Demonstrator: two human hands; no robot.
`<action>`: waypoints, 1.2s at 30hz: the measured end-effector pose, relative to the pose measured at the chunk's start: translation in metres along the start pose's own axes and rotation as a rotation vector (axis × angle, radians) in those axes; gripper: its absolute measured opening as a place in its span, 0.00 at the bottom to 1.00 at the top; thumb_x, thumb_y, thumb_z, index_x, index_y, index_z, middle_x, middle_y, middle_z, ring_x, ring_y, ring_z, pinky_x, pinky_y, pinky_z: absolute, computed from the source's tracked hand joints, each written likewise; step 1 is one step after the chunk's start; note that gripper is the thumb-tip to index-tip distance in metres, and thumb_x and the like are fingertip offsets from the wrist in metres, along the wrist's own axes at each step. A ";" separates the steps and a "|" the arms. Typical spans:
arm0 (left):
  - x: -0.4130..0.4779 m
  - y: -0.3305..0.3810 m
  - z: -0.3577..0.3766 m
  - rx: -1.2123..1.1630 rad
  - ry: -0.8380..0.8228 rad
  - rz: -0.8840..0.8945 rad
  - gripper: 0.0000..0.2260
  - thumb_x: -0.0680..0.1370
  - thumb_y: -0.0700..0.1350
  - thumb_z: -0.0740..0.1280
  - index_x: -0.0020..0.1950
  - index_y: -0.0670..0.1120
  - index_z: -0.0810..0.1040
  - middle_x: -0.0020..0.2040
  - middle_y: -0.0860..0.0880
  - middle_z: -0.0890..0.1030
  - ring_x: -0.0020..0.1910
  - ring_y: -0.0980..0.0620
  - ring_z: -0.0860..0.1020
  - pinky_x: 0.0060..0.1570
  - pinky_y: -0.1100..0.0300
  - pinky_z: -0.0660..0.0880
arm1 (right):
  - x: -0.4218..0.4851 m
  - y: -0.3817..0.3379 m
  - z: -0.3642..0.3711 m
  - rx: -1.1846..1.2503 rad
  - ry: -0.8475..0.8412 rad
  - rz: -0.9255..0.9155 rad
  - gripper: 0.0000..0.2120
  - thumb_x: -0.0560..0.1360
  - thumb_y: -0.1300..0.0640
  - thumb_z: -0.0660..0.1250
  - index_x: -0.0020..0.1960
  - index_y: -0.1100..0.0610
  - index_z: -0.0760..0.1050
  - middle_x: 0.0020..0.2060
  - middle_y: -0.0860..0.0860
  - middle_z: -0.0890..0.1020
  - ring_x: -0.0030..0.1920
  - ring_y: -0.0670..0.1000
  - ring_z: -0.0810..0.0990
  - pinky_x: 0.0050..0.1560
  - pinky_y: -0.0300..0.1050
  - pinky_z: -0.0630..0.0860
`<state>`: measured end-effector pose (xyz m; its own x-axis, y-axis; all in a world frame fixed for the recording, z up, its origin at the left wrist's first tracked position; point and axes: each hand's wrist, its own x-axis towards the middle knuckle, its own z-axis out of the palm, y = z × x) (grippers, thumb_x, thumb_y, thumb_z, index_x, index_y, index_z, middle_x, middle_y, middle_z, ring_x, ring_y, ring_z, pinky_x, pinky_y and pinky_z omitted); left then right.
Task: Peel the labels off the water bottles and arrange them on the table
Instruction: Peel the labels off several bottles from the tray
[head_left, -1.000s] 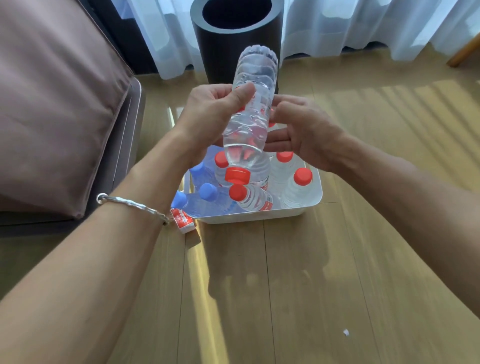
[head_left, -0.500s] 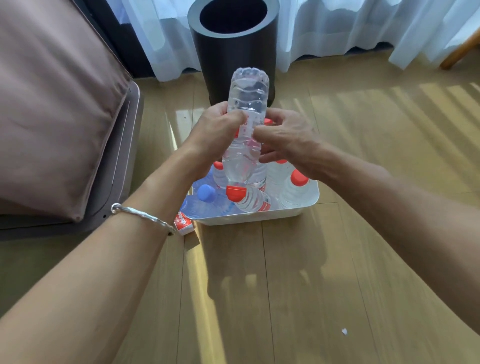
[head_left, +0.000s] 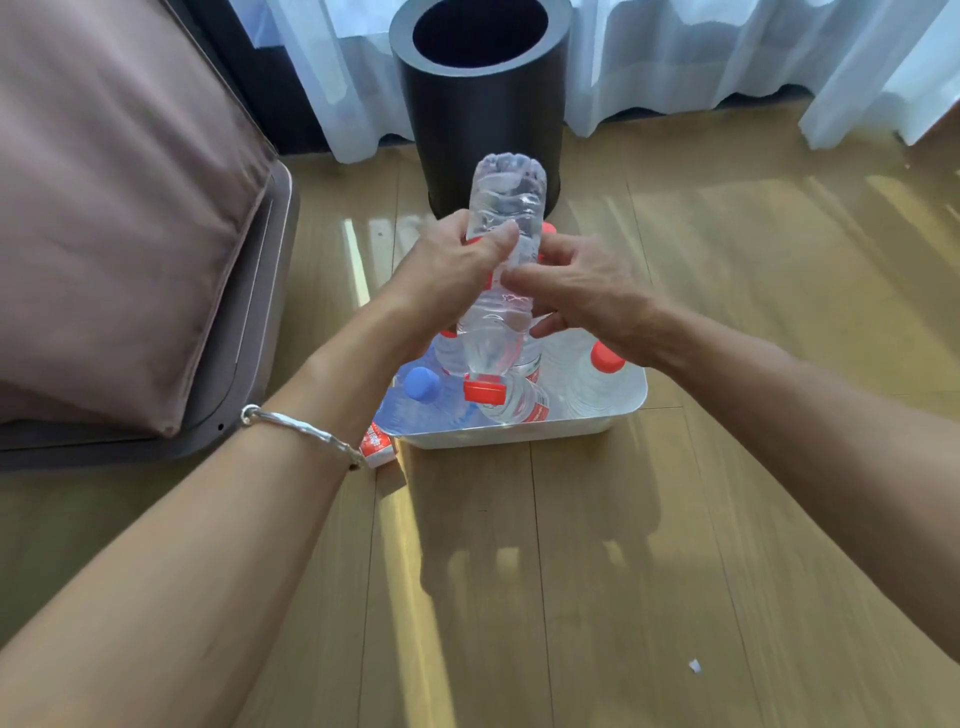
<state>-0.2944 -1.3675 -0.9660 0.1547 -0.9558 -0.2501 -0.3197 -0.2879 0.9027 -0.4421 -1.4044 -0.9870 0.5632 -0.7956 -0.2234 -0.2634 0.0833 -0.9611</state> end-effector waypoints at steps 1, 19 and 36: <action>0.000 -0.001 0.000 0.006 -0.003 0.000 0.14 0.82 0.51 0.62 0.64 0.45 0.76 0.54 0.43 0.83 0.51 0.45 0.83 0.46 0.51 0.79 | -0.001 0.000 -0.001 -0.011 -0.009 0.003 0.11 0.78 0.58 0.67 0.60 0.57 0.77 0.47 0.52 0.84 0.40 0.46 0.84 0.40 0.40 0.80; -0.007 0.009 -0.006 -0.255 0.006 -0.149 0.17 0.78 0.52 0.69 0.60 0.41 0.79 0.55 0.40 0.84 0.52 0.41 0.84 0.57 0.39 0.78 | -0.005 -0.019 -0.014 -0.163 0.047 -0.224 0.09 0.78 0.55 0.69 0.55 0.44 0.74 0.42 0.47 0.84 0.40 0.45 0.86 0.40 0.37 0.81; -0.008 0.011 -0.007 -0.209 -0.141 -0.185 0.29 0.65 0.40 0.64 0.67 0.44 0.73 0.58 0.37 0.80 0.58 0.37 0.81 0.57 0.36 0.77 | -0.001 -0.016 -0.014 -0.645 0.157 -0.283 0.16 0.76 0.47 0.69 0.53 0.60 0.82 0.36 0.51 0.84 0.33 0.50 0.82 0.37 0.50 0.82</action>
<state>-0.2923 -1.3621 -0.9518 0.0564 -0.8916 -0.4494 -0.0967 -0.4528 0.8863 -0.4497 -1.4132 -0.9686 0.5718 -0.8152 0.0923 -0.5617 -0.4710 -0.6802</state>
